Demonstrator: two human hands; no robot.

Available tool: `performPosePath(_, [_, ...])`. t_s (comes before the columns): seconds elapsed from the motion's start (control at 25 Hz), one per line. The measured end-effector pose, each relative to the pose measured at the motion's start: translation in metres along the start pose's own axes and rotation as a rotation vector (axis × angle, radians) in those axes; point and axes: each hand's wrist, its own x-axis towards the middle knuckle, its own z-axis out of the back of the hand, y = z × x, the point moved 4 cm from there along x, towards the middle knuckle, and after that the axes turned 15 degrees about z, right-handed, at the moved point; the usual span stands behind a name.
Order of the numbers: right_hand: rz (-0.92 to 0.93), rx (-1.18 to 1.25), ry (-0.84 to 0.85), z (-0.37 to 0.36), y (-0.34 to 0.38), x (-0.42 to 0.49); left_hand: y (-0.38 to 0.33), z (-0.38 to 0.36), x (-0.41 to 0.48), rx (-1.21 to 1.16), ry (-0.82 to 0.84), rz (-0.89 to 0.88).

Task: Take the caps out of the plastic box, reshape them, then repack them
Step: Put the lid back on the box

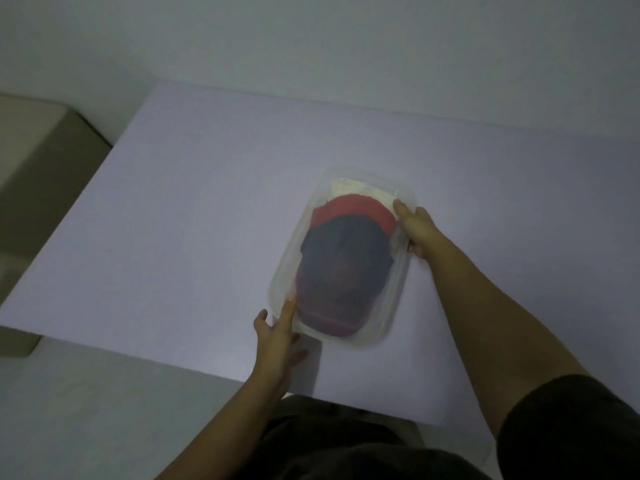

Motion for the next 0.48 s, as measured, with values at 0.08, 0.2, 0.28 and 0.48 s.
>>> performPosePath(0.08, [-0.043,0.145,-0.139,0.005,-0.001,-0.011,-0.009,-0.018,0.000,-0.013,0.063,-0.049])
performPosePath(0.2, [-0.050,0.321,-0.321,0.019,0.010,-0.022,-0.049,-0.047,0.003,-0.003,0.104,-0.215])
performPosePath(0.28, [0.002,0.438,-0.373,0.033,0.027,-0.022,-0.085,-0.061,0.014,-0.034,0.135,-0.257])
performPosePath(0.48, [0.113,0.519,-0.383,0.081,0.077,-0.017,-0.184,-0.103,0.037,0.157,0.278,-0.269])
